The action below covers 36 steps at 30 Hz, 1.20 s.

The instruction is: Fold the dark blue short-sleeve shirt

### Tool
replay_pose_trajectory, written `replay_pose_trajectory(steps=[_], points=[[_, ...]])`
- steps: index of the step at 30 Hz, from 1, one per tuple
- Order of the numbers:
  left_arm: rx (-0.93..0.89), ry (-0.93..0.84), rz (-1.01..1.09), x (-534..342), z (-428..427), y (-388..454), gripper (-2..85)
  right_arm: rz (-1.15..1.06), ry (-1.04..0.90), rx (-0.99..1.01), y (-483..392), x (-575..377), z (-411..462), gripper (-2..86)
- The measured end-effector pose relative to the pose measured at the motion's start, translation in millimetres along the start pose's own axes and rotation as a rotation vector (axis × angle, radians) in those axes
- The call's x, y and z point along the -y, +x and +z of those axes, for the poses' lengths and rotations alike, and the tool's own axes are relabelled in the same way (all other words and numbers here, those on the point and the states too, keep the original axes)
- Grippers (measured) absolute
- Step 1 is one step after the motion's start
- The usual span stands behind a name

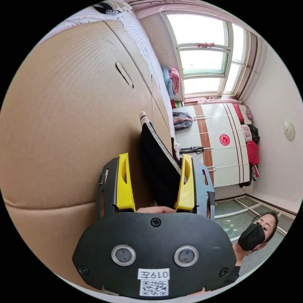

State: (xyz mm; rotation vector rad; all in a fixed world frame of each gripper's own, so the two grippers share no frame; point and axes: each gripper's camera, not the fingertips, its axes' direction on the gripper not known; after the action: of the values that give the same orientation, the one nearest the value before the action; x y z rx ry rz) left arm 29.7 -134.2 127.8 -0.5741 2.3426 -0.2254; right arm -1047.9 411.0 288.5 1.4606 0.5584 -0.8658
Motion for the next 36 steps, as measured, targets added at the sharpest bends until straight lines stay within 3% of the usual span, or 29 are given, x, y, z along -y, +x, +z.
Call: replay_pose_trajectory(steps=[9, 15, 27, 36], points=[[0.093, -0.091, 0.009, 104.7, 103.9, 9.3, 17.3, 0.064, 0.024, 0.022, 35.5, -36.3, -3.1, -0.1], [0.201, -0.165, -0.015, 144.3, 166.8, 7.3, 7.2, 0.130, 0.040, 0.114, 66.9, -73.9, -6.5, -0.3], [0.293, -0.160, 0.159, 164.5, 293.1, 88.4, 2.9, 0.521, 0.117, 0.251, 212.2, -207.4, -39.2, -0.4], [0.445, -0.231, 0.288, 154.9, 471.6, 173.9, 2.8, 0.879, 0.215, 0.302, 334.5, -369.4, -80.3, -0.3]])
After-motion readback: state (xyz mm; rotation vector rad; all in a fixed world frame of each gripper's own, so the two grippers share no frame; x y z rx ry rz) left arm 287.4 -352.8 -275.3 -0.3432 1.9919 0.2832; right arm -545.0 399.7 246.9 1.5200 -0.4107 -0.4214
